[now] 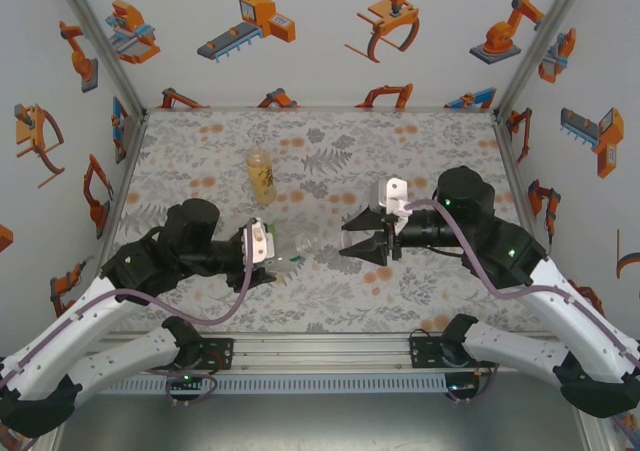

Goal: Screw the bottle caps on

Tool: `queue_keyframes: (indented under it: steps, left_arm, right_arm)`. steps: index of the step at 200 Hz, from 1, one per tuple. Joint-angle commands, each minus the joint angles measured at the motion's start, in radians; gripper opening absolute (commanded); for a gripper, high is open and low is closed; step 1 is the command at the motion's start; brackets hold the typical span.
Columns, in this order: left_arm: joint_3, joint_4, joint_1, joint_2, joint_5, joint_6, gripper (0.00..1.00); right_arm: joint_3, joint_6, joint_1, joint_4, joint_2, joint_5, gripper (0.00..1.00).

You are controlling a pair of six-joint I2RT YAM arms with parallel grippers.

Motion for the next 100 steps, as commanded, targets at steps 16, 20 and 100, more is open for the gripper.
queue_keyframes:
  steps: [16,20,100]
  left_arm:
    - [0.049,-0.038,-0.012,0.036,0.031,0.039,0.00]
    - [0.052,-0.038,-0.014,0.039,0.031,0.039,0.00]
    - [0.098,-0.078,-0.033,0.119,0.030,0.047,0.00]
  right_arm:
    - [0.060,-0.115,-0.003,-0.015,0.045,-0.155,0.00]
    - [0.065,-0.115,-0.003,-0.015,0.050,-0.162,0.00]
    - [0.104,-0.122,0.026,-0.043,0.126,-0.132,0.00]
